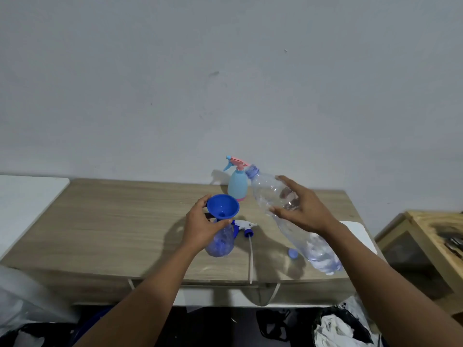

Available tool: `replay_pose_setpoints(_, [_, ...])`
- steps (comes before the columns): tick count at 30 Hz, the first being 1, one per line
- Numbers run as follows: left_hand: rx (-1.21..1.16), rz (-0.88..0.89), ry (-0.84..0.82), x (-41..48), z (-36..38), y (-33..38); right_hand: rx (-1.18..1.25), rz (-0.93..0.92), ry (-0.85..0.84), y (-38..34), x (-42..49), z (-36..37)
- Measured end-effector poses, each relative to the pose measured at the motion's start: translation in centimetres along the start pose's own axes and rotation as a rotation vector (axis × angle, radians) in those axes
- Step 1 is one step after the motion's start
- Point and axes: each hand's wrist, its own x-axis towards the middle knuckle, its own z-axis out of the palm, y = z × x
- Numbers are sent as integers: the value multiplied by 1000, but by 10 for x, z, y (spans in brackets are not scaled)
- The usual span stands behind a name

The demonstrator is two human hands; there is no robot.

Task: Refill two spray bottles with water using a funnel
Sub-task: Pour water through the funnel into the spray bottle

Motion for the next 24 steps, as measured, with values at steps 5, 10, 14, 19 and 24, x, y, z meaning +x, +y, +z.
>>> replay_pose_setpoints(5, [3, 5, 8, 0, 2, 0, 207, 135, 337, 23, -4, 4])
replay_pose_setpoints(10, [2, -7, 6, 2, 4, -1, 206, 230, 438, 35, -4, 16])
replay_pose_setpoints(14, [-9, -12, 15, 2, 5, -3, 227, 274, 454, 40, 2, 27])
replay_pose_setpoints(19, [-14, 9, 27, 2, 5, -6, 272, 309, 478, 43, 8, 36])
replay_pose_setpoints(24, [-8, 28, 22, 1, 5, -7, 280, 341, 464, 44, 11, 36])
